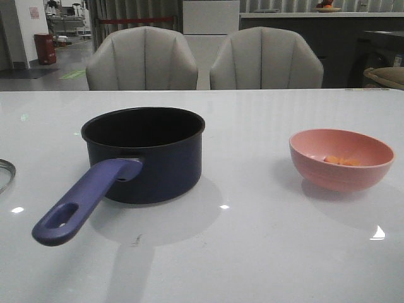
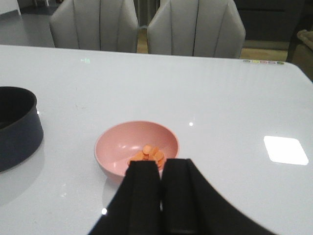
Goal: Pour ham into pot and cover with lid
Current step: 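Reach the right gripper to the pink bowl rim and grasp it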
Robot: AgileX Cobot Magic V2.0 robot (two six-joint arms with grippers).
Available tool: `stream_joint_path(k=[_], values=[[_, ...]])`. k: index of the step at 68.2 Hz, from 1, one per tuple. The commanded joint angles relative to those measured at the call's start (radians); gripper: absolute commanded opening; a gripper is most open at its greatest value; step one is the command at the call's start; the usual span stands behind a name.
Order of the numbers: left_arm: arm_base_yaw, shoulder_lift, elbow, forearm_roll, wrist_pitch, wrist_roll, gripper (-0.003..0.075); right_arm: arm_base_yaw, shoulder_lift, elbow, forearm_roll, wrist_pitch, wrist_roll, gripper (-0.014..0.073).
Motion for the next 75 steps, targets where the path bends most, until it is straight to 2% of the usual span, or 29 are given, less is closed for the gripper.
stream_joint_path(k=[1,15,26,33,42,56,75], values=[[0.003,0.008,-0.027,-0.008,-0.083,-0.001,0.0552,-0.003,0.065,-0.038,0.02,-0.119,-0.005,0.0148],[0.003,0.008,-0.027,-0.008,-0.083,-0.001,0.0553,-0.003,0.26,-0.149,0.051,-0.034,-0.005,0.0182],[0.003,0.008,-0.027,-0.008,-0.083,-0.001,0.0553,-0.003,0.517,-0.331,0.087,0.099,-0.004,0.0396],[0.003,0.008,-0.027,-0.008,-0.07,-0.001,0.0553,-0.003,0.669,-0.421,0.093,0.129,-0.004,0.0463],[0.003,0.008,-0.027,-0.008,-0.062,-0.001,0.0553,-0.026,0.842,-0.56,0.097,0.176,-0.003,0.0468],[0.003,0.008,-0.027,-0.008,-0.062,-0.001,0.0553,-0.119,1.096,-0.728,0.112,0.282,-0.004,0.0468],[0.003,0.008,-0.027,-0.008,-0.062,-0.001,0.0553,-0.125,1.381,-0.883,0.121,0.329,-0.028,0.0466]])
